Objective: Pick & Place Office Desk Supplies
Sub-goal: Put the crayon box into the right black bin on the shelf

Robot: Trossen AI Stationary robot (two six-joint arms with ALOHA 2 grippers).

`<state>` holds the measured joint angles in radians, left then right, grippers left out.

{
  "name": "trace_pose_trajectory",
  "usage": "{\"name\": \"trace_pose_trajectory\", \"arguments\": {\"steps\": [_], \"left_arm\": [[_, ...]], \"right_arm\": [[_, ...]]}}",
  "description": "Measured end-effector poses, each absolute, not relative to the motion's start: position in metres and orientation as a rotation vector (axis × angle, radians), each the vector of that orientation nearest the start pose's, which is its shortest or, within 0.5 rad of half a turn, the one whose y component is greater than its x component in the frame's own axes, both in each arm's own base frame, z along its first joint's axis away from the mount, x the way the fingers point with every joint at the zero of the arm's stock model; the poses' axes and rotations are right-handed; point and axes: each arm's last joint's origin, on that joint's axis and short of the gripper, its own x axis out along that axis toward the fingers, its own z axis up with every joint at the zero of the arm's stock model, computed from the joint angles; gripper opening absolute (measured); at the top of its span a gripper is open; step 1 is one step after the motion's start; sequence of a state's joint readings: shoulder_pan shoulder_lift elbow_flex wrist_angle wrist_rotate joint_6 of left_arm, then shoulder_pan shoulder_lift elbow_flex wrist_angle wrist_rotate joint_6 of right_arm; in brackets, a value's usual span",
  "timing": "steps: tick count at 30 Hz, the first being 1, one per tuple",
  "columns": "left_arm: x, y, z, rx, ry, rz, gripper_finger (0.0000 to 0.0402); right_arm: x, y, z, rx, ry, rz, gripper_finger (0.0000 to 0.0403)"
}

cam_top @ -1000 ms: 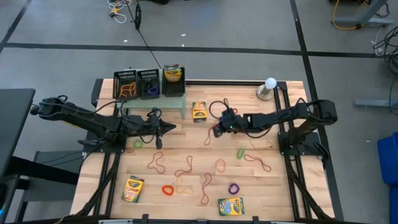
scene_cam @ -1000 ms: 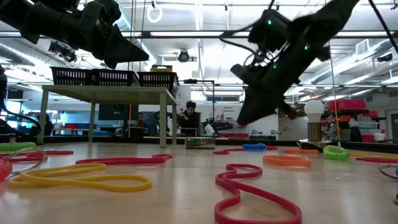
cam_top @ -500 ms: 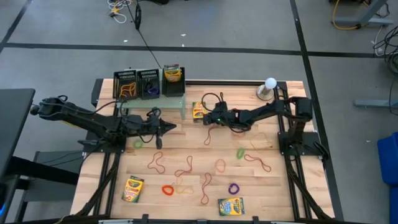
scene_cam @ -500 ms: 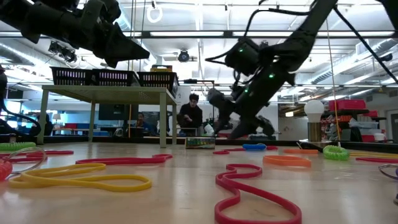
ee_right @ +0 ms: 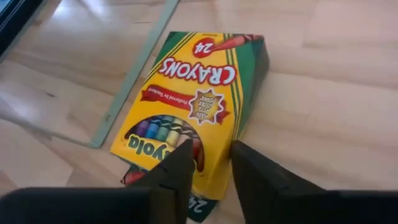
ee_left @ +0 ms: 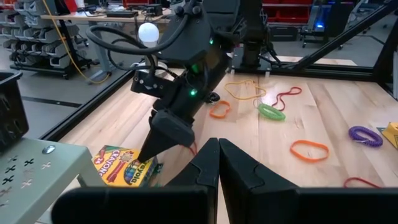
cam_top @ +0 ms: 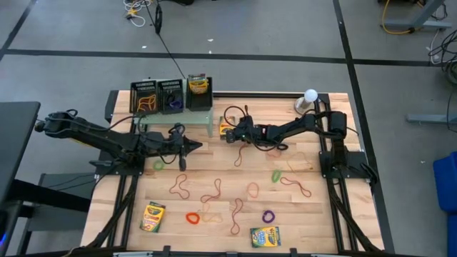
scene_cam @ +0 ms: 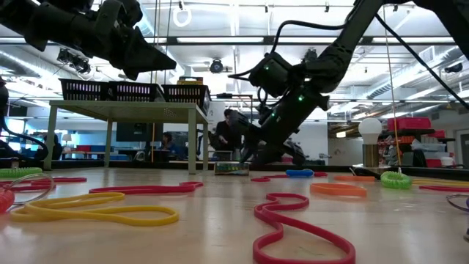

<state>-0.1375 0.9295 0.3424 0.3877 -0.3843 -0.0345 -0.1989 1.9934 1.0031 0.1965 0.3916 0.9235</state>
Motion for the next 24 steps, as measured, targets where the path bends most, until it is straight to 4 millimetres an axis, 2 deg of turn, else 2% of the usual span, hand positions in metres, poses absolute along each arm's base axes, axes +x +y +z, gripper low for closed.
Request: {"name": "trace_pose_trajectory", "arguments": {"steps": [5,11,24], "left_arm": [[0.192,-0.016,0.211,0.018,0.189,0.249,0.0012],[0.192,-0.016,0.211,0.018,0.189,0.249,0.0012],[0.192,-0.015,0.21,0.018,0.19,0.25,0.0012]], "right_arm": [[0.37,-0.083,0.111,0.709,0.519,-0.815,0.0053],[0.368,-0.067,0.122,0.581,0.623,-0.682,0.0012],[0.351,-0.033,0.167,0.413,0.71,-0.572,0.0002]]}}
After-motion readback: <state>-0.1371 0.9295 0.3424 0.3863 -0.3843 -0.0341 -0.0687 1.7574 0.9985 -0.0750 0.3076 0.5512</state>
